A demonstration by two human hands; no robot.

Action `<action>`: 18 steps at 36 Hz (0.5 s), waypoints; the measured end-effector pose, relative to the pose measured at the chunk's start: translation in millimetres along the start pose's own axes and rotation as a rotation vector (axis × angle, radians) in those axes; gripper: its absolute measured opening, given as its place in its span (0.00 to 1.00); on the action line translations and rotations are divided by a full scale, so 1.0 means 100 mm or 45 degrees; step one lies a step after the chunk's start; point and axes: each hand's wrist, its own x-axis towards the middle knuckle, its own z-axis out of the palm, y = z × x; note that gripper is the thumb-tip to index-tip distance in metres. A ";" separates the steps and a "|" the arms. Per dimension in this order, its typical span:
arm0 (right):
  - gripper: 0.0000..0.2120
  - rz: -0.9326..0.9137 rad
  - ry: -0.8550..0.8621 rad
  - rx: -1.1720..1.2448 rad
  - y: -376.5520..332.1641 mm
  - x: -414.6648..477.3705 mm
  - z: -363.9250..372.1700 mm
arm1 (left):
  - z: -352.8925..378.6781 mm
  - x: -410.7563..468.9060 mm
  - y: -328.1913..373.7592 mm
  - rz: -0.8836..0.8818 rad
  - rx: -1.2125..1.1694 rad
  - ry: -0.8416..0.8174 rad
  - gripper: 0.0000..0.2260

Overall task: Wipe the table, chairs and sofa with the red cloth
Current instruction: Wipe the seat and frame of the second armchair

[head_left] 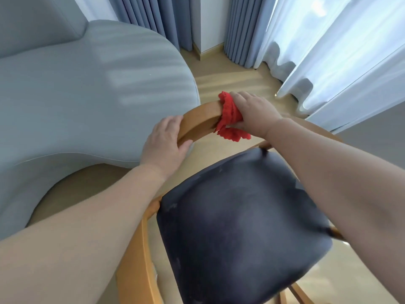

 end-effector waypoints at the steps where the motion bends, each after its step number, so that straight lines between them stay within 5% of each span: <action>1: 0.40 0.021 0.007 0.012 0.02 -0.01 0.02 | 0.02 0.06 0.05 0.031 0.000 0.000 0.26; 11: 0.40 0.261 0.028 0.035 0.42 -0.21 0.23 | 0.16 0.78 0.52 0.320 0.402 -0.165 0.24; 18: 0.39 0.322 0.038 -0.042 0.50 -0.30 0.26 | 0.26 0.79 0.52 0.351 0.677 -0.098 0.25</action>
